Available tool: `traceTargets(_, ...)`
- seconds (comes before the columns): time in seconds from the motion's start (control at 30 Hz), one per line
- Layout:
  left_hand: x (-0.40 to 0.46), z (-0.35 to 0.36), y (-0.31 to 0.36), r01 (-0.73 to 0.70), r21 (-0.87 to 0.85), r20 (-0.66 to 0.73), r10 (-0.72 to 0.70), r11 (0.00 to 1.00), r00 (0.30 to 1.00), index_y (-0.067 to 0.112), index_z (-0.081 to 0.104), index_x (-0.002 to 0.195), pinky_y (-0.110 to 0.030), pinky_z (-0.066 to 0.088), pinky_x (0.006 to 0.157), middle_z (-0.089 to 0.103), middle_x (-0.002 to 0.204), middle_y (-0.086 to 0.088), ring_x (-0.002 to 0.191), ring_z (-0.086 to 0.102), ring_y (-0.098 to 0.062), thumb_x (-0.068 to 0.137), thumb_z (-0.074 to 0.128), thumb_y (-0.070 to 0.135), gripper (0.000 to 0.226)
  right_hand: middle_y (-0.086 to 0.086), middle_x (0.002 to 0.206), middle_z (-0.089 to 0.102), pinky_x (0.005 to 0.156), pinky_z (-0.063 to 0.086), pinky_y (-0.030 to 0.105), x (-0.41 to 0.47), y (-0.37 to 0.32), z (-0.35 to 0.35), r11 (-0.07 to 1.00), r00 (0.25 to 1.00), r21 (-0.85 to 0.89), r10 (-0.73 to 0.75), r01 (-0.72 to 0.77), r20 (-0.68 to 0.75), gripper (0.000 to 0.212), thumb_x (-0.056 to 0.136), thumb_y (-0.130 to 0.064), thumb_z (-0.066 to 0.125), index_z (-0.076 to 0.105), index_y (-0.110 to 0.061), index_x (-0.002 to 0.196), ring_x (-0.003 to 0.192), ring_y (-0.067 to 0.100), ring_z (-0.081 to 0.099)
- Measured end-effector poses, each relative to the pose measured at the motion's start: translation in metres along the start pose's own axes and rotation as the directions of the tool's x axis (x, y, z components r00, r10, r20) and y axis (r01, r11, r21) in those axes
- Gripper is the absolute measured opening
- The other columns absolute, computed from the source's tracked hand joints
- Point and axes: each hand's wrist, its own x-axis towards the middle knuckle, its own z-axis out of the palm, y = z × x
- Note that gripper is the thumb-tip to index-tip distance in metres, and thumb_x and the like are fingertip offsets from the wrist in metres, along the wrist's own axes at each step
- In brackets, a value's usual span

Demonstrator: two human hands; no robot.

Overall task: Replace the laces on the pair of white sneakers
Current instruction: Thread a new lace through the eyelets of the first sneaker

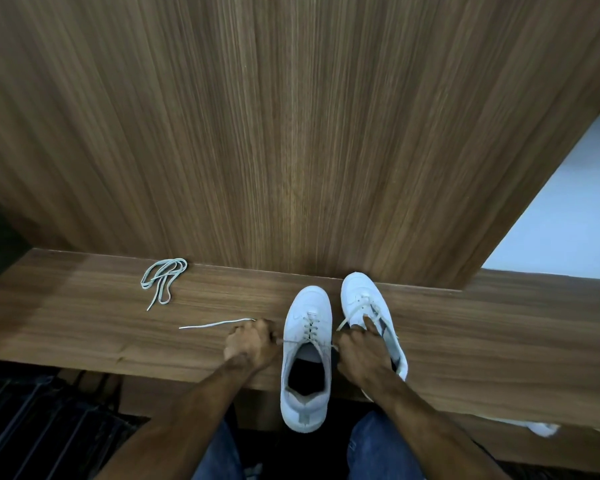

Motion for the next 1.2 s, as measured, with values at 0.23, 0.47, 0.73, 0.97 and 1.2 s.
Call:
traceTargets(0.23,0.004,-0.022,-0.011,0.065,-0.519,0.257,0.083,0.852,0.963,0.018,0.060,0.056,-0.024,0.044,0.056,0.060,0.067,-0.011,0.070,0.062,-0.026,0.085,0.056,0.016,0.030,-0.006,0.103,0.069,0.083,0.053,0.036,0.001,0.019,0.002,0.802,0.992,0.587,0.050,-0.108,0.114,0.030,0.086,-0.015,0.046,0.062,-0.031,0.106,0.097,0.015,0.064)
traceTargets(0.47,-0.004,-0.084,0.052,0.267,-0.881,0.363,0.196,0.390,0.911,0.011,0.067,0.091,-0.031,0.058,0.065,0.038,0.048,0.004,0.039,0.029,-0.008,0.098,0.049,0.028,0.026,0.008,0.070,0.059,0.062,0.047,0.024,0.030,0.019,-0.086,0.247,0.998,0.968,0.022,0.053,-0.060,0.025,0.095,-0.001,0.053,0.059,-0.023,0.106,0.058,0.004,0.055)
traceTargets(0.73,-0.020,-0.142,0.101,0.103,-0.893,0.213,0.210,0.439,0.954,0.012,0.060,0.067,-0.028,0.052,0.050,0.047,0.047,-0.003,0.032,0.036,-0.011,0.096,0.047,0.049,0.048,0.007,0.062,0.058,0.048,0.040,0.023,0.053,0.026,-0.135,-0.027,0.967,1.000,0.254,0.011,-0.004,0.013,0.095,-0.012,0.057,0.068,-0.014,0.088,0.046,0.011,0.049)
traceTargets(0.97,-0.026,-0.193,0.113,-0.210,-0.785,0.027,0.370,0.583,0.929,0.010,0.054,0.056,-0.018,0.041,0.043,0.050,0.045,-0.007,0.038,0.048,-0.018,0.096,0.049,0.045,0.053,0.000,0.054,0.050,0.052,0.051,0.025,0.037,0.012,-0.121,0.189,0.882,0.866,-0.002,-0.463,0.471,0.047,0.097,-0.044,0.034,0.063,-0.011,0.080,0.041,0.010,0.037)
traceTargets(1.2,-0.030,-0.190,0.117,-0.306,-0.764,0.000,0.475,0.568,0.880,0.009,0.057,0.054,-0.027,0.040,0.046,0.051,0.046,-0.006,0.040,0.045,-0.018,0.091,0.063,0.033,0.044,-0.007,0.045,0.030,0.057,0.047,0.022,0.038,0.015,-0.138,0.211,0.816,0.831,-0.173,-0.515,0.551,0.045,0.094,-0.048,0.046,0.067,-0.012,0.076,0.035,0.004,0.019)
